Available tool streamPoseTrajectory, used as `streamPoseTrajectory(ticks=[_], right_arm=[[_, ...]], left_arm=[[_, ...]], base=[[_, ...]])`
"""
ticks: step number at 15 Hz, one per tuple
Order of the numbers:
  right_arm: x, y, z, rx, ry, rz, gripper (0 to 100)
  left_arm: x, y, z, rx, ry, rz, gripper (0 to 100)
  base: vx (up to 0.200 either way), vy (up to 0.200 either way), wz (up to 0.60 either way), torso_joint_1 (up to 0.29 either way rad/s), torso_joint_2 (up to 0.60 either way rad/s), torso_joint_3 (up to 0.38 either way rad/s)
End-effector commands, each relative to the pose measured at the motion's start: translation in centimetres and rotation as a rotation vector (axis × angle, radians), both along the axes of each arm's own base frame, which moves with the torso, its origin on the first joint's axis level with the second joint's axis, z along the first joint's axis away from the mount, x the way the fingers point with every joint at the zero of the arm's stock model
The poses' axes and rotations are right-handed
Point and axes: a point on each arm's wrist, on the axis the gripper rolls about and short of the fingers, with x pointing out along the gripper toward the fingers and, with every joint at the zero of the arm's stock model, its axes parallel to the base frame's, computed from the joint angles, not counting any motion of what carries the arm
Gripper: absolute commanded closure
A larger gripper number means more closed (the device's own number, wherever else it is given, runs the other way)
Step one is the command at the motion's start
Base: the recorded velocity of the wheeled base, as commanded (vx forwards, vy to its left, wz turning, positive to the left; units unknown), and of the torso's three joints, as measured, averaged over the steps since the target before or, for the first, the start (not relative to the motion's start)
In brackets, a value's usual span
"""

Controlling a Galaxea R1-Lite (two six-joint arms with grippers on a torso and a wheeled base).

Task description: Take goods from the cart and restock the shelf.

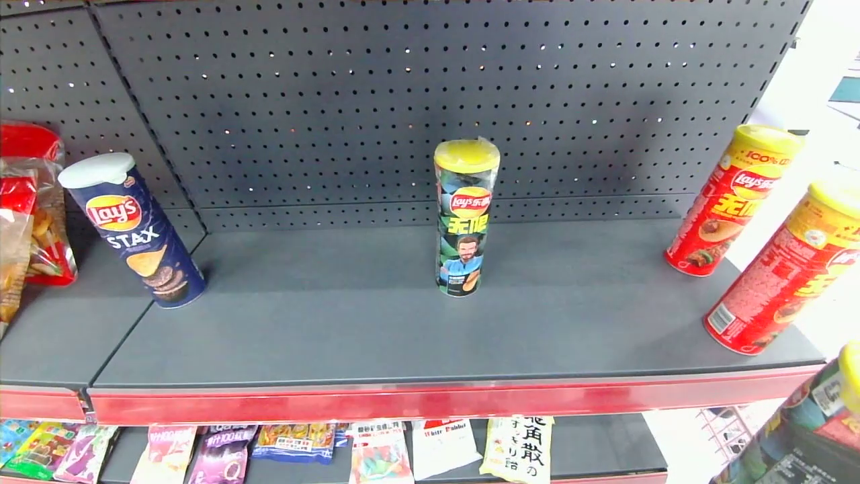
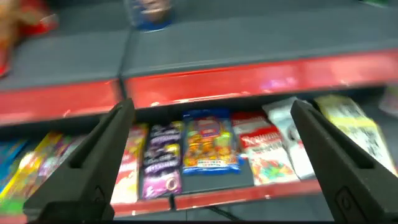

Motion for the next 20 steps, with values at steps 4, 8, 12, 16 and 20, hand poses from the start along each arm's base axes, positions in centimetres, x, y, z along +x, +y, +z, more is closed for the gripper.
streamPoseTrajectory(ticks=[4, 8, 12, 16, 20], right_arm=[[0.6, 0.4, 0.5, -0.002, 0.017, 0.038, 100], [1.4, 0.7, 1.4, -0.002, 0.017, 0.032, 100], [1.7, 0.8, 2.2, 0.007, 0.008, 0.03, 100], [1.8, 0.9, 2.3, 0.015, 0.014, 0.029, 100], [1.8, 0.9, 2.6, 0.029, 0.013, 0.026, 100]], left_arm=[[6.6, -0.7, 15.9, -0.089, 0.081, -0.26, 0], [16.9, -4.5, 18.1, -0.029, 0.212, -0.678, 0], [23.4, -8.2, 17.6, 0.048, 0.232, -0.867, 0], [28.9, -12.8, 17.0, 0.113, 0.226, -0.958, 0], [33.9, -16.0, 16.8, 0.175, 0.152, -0.988, 0]], base=[[0.0, 0.0, 0.0, 0.0, 0.0, 0.0], [0.0, 0.0, 0.0, 0.0, 0.0, 0.0], [0.0, 0.0, 0.0, 0.0, 0.0, 0.0], [0.0, 0.0, 0.0, 0.0, 0.0, 0.0], [0.0, 0.0, 0.0, 0.0, 0.0, 0.0]])
